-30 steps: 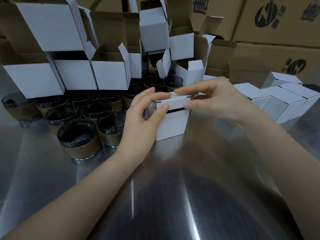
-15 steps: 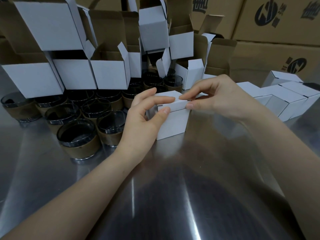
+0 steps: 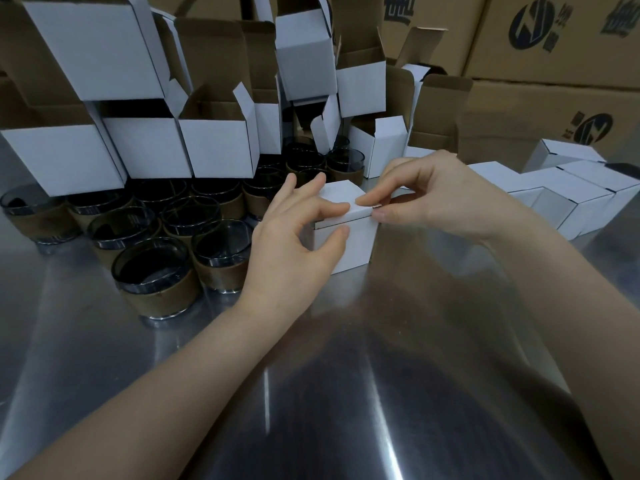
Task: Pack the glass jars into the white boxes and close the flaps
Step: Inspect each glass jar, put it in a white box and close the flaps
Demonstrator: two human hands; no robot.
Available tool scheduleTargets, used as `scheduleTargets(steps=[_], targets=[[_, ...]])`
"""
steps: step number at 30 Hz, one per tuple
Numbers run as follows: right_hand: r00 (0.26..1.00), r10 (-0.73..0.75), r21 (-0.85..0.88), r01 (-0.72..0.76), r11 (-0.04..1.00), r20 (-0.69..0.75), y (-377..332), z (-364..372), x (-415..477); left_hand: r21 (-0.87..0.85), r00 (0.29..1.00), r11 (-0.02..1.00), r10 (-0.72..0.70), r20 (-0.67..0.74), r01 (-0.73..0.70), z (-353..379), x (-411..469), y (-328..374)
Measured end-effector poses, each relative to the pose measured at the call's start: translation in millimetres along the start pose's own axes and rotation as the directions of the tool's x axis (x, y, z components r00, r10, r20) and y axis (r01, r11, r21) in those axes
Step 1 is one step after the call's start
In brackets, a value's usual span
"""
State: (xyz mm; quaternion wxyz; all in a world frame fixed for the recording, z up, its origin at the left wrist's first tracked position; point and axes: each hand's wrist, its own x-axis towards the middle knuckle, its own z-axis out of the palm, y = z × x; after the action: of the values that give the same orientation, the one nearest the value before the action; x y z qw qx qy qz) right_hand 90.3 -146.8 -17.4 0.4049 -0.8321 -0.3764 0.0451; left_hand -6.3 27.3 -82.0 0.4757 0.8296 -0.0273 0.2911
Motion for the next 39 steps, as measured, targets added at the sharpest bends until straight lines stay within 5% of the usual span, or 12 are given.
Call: scheduleTargets(steps=[26, 32, 39], targets=[[0.987, -0.162, -0.442, 0.141, 0.886, -0.011, -7, 31, 3, -0.025, 0.992, 0.992, 0.120, -0.023, -0.121, 4, -4, -2], [0.978, 0.010, -0.675, -0.151, 0.722, -0.208, 8, 12, 6, 0.017, 0.989, 0.990, 0.143, -0.023, -0.143, 7, -4, -5], [0.865, 0.155, -0.667, -0.471, 0.577, -0.476, 31, -1, 10, 0.099, 0.992, 0.994, 0.026, 0.125, -0.038, 8, -6, -10]])
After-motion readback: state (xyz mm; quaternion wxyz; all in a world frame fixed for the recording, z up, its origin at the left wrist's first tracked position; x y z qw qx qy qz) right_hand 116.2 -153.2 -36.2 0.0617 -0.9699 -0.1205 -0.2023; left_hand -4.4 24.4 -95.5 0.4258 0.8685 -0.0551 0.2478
